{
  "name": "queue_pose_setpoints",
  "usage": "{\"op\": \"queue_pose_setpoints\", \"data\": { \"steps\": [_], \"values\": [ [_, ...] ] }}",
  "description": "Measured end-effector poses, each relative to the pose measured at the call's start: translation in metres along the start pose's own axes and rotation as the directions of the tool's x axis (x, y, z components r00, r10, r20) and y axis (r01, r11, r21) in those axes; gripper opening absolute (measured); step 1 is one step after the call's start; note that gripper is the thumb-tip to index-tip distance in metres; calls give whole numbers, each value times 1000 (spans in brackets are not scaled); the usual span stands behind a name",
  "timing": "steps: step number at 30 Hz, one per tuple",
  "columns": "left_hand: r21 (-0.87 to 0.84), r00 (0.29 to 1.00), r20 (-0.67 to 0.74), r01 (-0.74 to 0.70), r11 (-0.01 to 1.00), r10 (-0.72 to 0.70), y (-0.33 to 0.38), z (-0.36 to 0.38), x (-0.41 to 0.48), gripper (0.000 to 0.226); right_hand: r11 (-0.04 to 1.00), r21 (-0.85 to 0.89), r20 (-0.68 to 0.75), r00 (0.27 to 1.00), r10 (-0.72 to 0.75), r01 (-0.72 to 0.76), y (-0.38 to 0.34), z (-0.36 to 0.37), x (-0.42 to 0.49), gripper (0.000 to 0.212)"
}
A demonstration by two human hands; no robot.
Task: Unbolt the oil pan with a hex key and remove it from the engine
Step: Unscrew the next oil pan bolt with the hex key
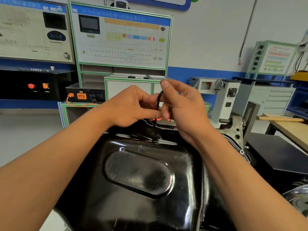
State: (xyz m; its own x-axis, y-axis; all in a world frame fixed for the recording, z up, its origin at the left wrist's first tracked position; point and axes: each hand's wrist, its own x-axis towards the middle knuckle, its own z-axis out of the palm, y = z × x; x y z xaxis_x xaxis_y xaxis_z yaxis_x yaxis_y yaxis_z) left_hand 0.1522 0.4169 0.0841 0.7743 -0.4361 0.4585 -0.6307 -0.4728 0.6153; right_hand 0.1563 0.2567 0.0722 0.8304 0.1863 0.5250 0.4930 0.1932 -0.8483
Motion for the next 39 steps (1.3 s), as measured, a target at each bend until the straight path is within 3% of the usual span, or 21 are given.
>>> {"op": "queue_pose_setpoints", "data": {
  "steps": [4, 8, 10, 13, 15, 18, 22, 25, 28, 34, 39],
  "values": [
    [68, 1000, 2, 30, 997, -30, -5, 2, 3, 38, 999, -2, 29, 998, 51, -51, 2, 2, 3, 14],
    [95, 998, 12, 62, 994, -63, -4, 4, 2, 32, 996, -62, -18, 998, 65, -66, 4, 4, 3, 21],
    [81, 998, -31, 63, 995, -61, -4, 2, 2, 19, 1000, -18, -42, 999, 6, -6, 4, 2, 1, 14],
    [113, 996, -77, 52, 992, -43, -3, -1, 3, 8, 992, -16, 49, 991, -126, 127, 4, 0, -2, 4],
    [126, 995, -90, 54, 990, -43, -4, -3, 2, 19, 977, -97, 141, 975, -173, 188, 5, 2, -2, 12],
    [114, 995, -59, 87, 990, -80, -3, -4, 0, 24, 961, -166, 233, 955, -181, 223, 3, 5, -5, 7],
    [129, 994, 9, 102, 986, -105, -2, -1, -1, 35, 941, -224, 290, 939, -184, 254, 3, 6, -8, 26],
    [128, 993, -5, 121, 984, -122, -5, -1, 1, 42, 922, -273, 274, 941, -197, 273, 5, 5, -7, 22],
    [119, 997, -25, 71, 990, -68, -7, -1, 2, 30, 960, -188, 226, 960, -164, 208, 5, 4, -5, 11],
    [101, 999, 10, 32, 994, -33, -8, 1, 1, 32, 997, 67, 145, 989, 28, -38, 2, 2, 0, 11],
    [111, 998, -19, 68, 991, -66, -5, 4, 1, 44, 999, 9, 85, 996, 32, -33, 1, 5, 2, 12]
  ]
}}
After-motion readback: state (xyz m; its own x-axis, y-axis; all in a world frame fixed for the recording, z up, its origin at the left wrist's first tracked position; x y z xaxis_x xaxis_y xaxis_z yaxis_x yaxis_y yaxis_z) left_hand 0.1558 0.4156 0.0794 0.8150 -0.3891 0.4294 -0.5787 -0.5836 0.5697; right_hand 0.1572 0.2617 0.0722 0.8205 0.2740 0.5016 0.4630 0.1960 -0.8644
